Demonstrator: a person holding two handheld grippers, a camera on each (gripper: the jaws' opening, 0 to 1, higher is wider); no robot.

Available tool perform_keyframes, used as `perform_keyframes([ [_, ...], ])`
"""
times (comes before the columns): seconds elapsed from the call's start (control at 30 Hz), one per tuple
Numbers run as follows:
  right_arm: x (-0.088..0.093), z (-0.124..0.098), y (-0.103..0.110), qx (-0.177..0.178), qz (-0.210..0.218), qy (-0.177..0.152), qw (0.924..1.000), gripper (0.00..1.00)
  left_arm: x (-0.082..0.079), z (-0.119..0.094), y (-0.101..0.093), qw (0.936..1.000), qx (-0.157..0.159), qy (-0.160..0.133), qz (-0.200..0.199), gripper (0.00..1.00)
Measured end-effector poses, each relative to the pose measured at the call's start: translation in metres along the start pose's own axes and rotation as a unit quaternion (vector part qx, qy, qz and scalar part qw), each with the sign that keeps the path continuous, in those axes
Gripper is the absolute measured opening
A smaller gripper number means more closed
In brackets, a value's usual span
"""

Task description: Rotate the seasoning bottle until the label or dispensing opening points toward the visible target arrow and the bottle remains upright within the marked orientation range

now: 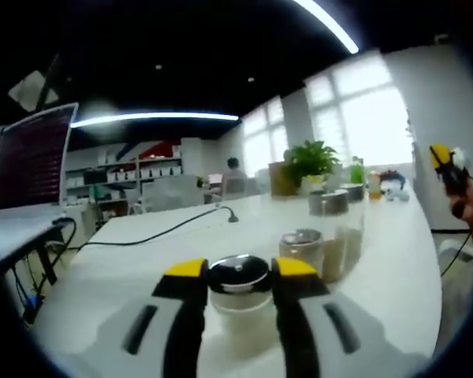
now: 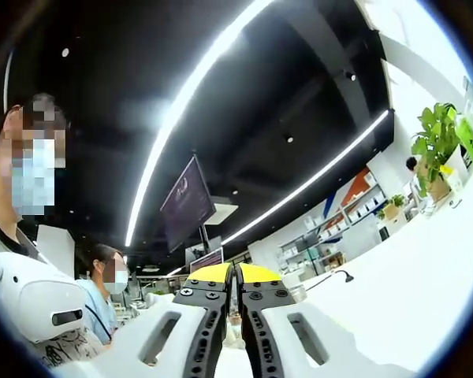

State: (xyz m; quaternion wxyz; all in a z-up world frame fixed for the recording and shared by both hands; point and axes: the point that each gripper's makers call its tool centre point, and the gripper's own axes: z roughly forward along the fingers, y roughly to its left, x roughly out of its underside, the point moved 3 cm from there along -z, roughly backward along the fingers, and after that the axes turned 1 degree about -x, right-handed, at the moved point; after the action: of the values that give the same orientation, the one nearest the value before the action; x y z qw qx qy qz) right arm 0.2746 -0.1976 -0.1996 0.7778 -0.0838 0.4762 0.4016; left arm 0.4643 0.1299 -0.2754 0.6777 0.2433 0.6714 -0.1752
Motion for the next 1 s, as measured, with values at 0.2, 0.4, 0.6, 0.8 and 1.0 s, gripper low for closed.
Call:
perform_keyframes([
  [0.2,-0.0003,0.0003,0.0003,0.000,0.000,0.001,1.0000,0.00,0.0001,0.0004,0.0007,0.9998,0.017,-0.003,-0.003,0.33],
  [0.4,-0.0007,0.0013,0.0008,-0.002,0.000,0.000,1.0000,0.00,0.0004,0.0005,0.0019,0.9989,0.045,-0.011,-0.005,0.33],
  [0.6,-0.0027,0.0015,0.0006,-0.005,0.000,-0.002,1.0000,0.00,-0.0001,0.0010,0.0032,0.9964,0.083,-0.014,-0.009,0.33],
  [0.8,-0.0027,0.0039,0.0055,-0.020,0.005,-0.002,0.9998,0.00,-0.0005,0.0011,0.0022,0.9915,0.129,-0.013,-0.012,0.33],
  [1.0,0.0005,0.0082,0.0097,-0.031,0.012,0.003,0.9994,0.00,-0.0017,0.0022,0.0002,0.9881,0.154,0.000,-0.003,0.33],
])
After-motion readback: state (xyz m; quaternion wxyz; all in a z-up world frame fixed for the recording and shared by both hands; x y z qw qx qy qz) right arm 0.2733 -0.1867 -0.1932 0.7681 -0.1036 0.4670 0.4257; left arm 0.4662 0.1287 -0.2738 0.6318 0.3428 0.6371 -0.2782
